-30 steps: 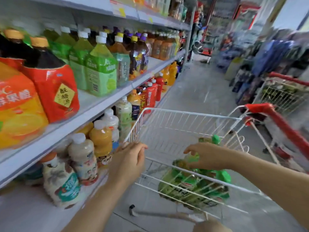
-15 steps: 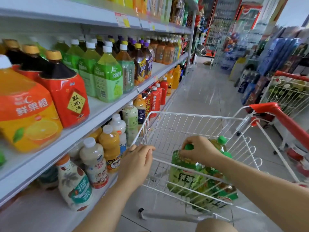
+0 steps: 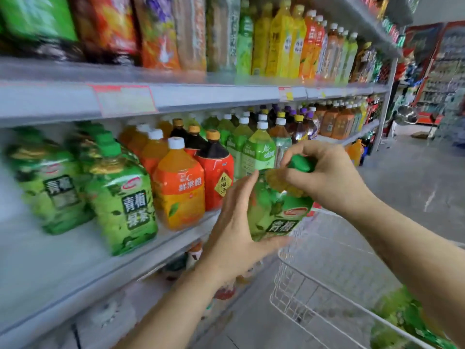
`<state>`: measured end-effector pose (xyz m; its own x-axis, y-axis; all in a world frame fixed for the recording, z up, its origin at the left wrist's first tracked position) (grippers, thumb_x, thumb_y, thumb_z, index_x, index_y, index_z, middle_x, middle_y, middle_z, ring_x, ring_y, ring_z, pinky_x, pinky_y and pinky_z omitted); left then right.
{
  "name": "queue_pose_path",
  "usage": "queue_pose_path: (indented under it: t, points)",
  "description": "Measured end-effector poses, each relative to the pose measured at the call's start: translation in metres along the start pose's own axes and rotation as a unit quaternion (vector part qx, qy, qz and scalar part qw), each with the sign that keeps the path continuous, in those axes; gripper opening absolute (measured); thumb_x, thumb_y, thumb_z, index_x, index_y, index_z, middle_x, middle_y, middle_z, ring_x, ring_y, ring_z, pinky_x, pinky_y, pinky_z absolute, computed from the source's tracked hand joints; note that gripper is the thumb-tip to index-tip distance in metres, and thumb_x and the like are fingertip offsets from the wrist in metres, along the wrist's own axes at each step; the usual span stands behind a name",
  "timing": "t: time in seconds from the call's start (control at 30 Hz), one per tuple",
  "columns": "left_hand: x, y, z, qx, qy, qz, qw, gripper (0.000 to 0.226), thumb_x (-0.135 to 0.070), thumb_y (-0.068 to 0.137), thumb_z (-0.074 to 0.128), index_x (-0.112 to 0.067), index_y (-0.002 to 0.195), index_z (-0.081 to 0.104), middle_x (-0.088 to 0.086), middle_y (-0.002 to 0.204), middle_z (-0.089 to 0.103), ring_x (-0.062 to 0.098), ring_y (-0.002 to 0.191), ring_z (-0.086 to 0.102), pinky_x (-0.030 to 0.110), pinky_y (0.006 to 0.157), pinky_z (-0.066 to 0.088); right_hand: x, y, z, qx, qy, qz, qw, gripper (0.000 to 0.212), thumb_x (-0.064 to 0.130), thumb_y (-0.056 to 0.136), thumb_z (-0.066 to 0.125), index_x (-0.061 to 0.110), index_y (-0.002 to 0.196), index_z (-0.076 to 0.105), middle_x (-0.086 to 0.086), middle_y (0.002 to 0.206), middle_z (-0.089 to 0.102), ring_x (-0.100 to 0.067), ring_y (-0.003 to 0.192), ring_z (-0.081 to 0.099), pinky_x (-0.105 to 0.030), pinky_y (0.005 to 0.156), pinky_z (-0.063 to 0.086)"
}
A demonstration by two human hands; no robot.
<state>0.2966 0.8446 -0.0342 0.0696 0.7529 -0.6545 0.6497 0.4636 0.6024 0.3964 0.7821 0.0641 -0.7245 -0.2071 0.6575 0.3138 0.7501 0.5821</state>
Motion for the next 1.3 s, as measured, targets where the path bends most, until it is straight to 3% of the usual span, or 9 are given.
queue_pose_path:
  t: [0.23, 0.3, 0.37, 0.47, 0.53, 0.67, 0.8, 1.0, 1.3]
  points:
    - [0.021, -0.073, -0.090, -0.179, 0.030, -0.078, 0.980, 0.090, -0.053, 0.061, 0.075, -0.068, 0.128, 0.017, -0.038, 0.134, 0.032, -0.008, 0.128, 0.037, 0.012, 0.100, 0.034, 0.056, 0.006, 0.114, 0.187, 0.113, -0.093, 0.971, 0.024, -0.002, 0.075, 0.070, 0.021, 0.070, 0.064, 0.012, 0.062, 0.062, 0.003, 0.056, 0.054, -0.012, 0.056, 0.042]
    - [0.021, -0.093, -0.115, -0.230, 0.042, -0.092, 0.968, 0.088, -0.054, 0.060, 0.075, -0.070, 0.127, 0.020, -0.032, 0.136, 0.036, -0.006, 0.128, 0.038, 0.017, 0.100, 0.036, 0.075, 0.008, 0.139, 0.246, 0.162, -0.099, 0.950, 0.009, 0.010, 0.079, 0.072, 0.016, 0.081, 0.065, 0.010, 0.069, 0.063, 0.003, 0.063, 0.055, -0.014, 0.062, 0.044]
    - [0.022, -0.111, -0.142, -0.276, 0.056, -0.108, 0.953, 0.087, -0.052, 0.058, 0.076, -0.070, 0.125, 0.023, -0.020, 0.137, 0.043, -0.001, 0.127, 0.043, 0.027, 0.102, 0.040, 0.089, 0.022, 0.156, 0.233, 0.161, -0.123, 0.951, 0.019, 0.032, 0.082, 0.063, 0.017, 0.094, 0.062, 0.011, 0.081, 0.062, 0.002, 0.069, 0.054, -0.016, 0.067, 0.043]
    - [0.018, -0.132, -0.182, -0.332, 0.120, -0.119, 0.928, 0.087, -0.053, 0.057, 0.075, -0.070, 0.125, 0.023, -0.019, 0.136, 0.044, -0.001, 0.125, 0.045, 0.022, 0.102, 0.039, 0.094, 0.046, 0.190, 0.173, -0.030, -0.204, 0.963, 0.037, 0.041, 0.089, 0.056, 0.025, 0.122, 0.053, -0.003, 0.117, 0.055, -0.014, 0.100, 0.055, -0.034, 0.088, 0.045]
    - [0.018, -0.140, -0.207, -0.358, 0.164, -0.120, 0.911, 0.088, -0.053, 0.057, 0.075, -0.070, 0.125, 0.021, -0.025, 0.134, 0.041, -0.007, 0.123, 0.042, 0.009, 0.098, 0.034, 0.080, 0.052, 0.229, 0.215, -0.148, -0.205, 0.943, 0.059, 0.041, 0.087, 0.058, 0.033, 0.140, 0.034, -0.018, 0.140, 0.036, -0.033, 0.128, 0.038, -0.041, 0.105, 0.037]
    - [0.034, -0.146, -0.243, -0.402, 0.178, -0.121, 0.890, 0.091, -0.037, 0.065, 0.084, -0.071, 0.122, 0.021, -0.033, 0.128, 0.038, -0.014, 0.116, 0.040, 0.009, 0.092, 0.032, 0.057, 0.043, 0.268, 0.226, -0.233, -0.214, 0.921, 0.077, 0.039, 0.086, 0.062, 0.038, 0.146, 0.014, -0.018, 0.149, 0.021, -0.034, 0.136, 0.025, -0.041, 0.103, 0.041]
    - [0.060, -0.133, -0.265, -0.432, 0.149, -0.133, 0.880, 0.089, -0.029, 0.071, 0.080, -0.063, 0.126, 0.020, -0.037, 0.123, 0.033, -0.020, 0.113, 0.036, -0.001, 0.088, 0.026, 0.059, 0.043, 0.264, 0.192, -0.214, -0.231, 0.930, 0.078, 0.037, 0.084, 0.065, 0.036, 0.146, 0.017, -0.017, 0.151, 0.021, -0.033, 0.137, 0.024, -0.041, 0.101, 0.043]
    - [0.108, -0.112, -0.281, -0.435, 0.143, -0.179, 0.871, 0.093, -0.030, 0.073, 0.079, -0.039, 0.144, 0.019, -0.025, 0.124, 0.035, -0.020, 0.108, 0.034, 0.000, 0.089, 0.021, 0.059, 0.042, 0.264, 0.182, -0.220, -0.243, 0.927, 0.077, 0.039, 0.085, 0.063, 0.038, 0.146, 0.016, -0.014, 0.150, 0.023, -0.030, 0.136, 0.027, -0.039, 0.097, 0.047]
    - [0.144, -0.098, -0.292, -0.379, 0.203, -0.281, 0.858, 0.101, -0.045, 0.076, 0.069, -0.030, 0.150, 0.001, 0.008, 0.151, 0.021, 0.026, 0.138, 0.026, 0.041, 0.108, 0.027, 0.059, 0.042, 0.265, 0.183, -0.242, -0.236, 0.923, 0.077, 0.042, 0.086, 0.061, 0.038, 0.146, 0.014, -0.014, 0.151, 0.021, -0.031, 0.137, 0.026, -0.041, 0.096, 0.048]
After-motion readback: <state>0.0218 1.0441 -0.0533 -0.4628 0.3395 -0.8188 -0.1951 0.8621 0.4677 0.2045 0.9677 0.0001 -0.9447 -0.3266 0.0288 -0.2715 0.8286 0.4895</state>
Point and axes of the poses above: each hand's wrist, its own y-axis towards the middle knuckle, its own z-axis out of the palm, x = y × z, the point moved 9 cm from there along y, towards the middle knuckle
